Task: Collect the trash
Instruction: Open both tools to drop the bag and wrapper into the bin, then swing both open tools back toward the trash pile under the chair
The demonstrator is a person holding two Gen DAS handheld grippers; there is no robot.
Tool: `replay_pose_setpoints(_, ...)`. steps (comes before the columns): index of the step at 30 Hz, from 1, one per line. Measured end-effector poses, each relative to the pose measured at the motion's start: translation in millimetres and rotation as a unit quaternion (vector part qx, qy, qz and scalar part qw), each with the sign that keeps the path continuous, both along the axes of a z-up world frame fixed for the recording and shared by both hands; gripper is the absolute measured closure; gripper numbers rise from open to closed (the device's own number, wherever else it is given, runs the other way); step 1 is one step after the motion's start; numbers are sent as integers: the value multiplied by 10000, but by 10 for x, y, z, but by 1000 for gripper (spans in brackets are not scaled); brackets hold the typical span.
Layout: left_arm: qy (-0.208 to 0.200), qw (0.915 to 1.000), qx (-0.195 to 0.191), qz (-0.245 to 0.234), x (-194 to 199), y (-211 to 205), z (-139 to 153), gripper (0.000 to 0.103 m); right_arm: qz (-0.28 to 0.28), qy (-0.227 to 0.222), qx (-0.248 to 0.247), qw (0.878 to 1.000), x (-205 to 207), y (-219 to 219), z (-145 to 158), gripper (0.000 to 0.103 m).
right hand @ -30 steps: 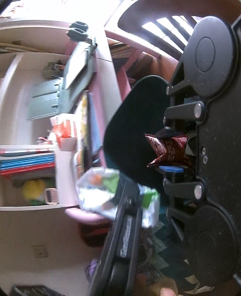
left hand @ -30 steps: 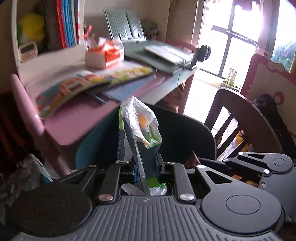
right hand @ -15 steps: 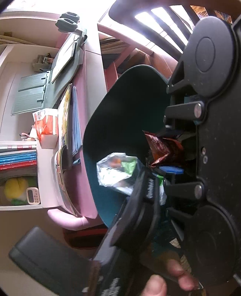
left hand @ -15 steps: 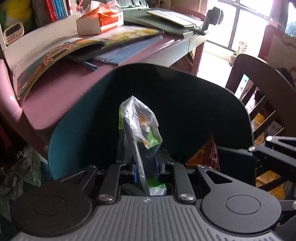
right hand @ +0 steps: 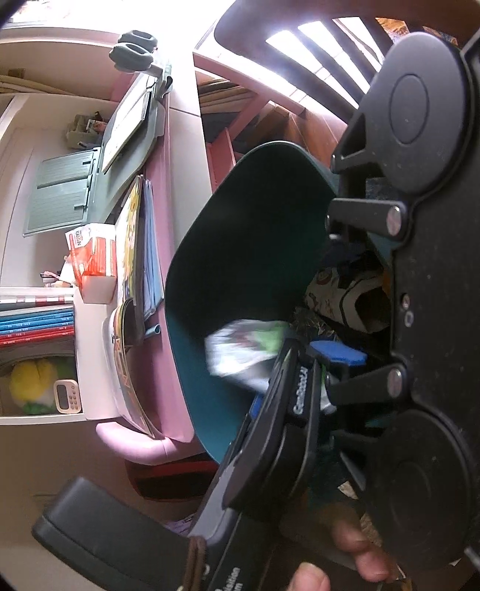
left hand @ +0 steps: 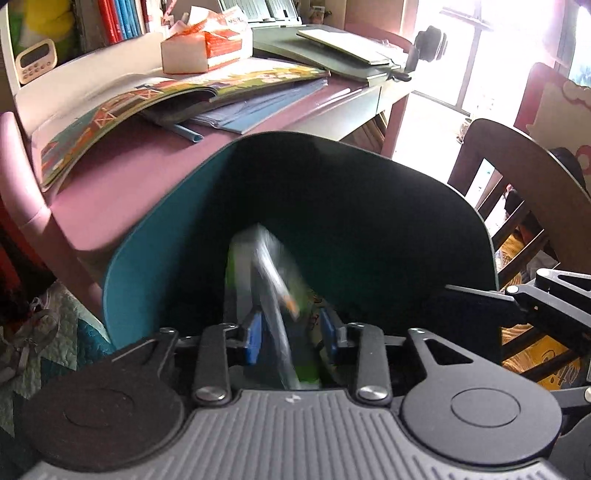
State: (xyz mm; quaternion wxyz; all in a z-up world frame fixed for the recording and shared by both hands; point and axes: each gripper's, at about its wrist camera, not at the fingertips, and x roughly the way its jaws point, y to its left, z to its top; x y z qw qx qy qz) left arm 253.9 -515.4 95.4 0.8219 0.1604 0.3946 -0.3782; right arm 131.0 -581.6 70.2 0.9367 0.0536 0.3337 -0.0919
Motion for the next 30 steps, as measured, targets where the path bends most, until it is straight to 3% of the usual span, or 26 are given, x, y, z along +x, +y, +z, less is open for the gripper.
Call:
replay_pose_setpoints(1,-37,10000,-28,-3,-16,19,22,58,-23,0,-4,10000,-17,7,10,56)
replay_pose_setpoints(3,-148,9998,-87,22,-58,65,85,34,-46,-4,-40,10000,-46,17,31,55)
replay_pose_setpoints(4,-184,9997,-119,45,-79,89,115,30,-34,-7,-20,10000,-64,21,43,54)
replay_pose_setpoints(16,-557,9970,-508,167,-368,762,683,29,177,-429,-83,9989,-404,353,489,47)
replay_pose_setpoints(22,-645,9951,-651,375,-485,1447,795,26,583,-598,-7,9965,-517,717,679,46)
replay_pose_setpoints(30,-682,9908,-796,851,-610,2537,735,26,1265,-700,87,9895,-506,1425,802,45)
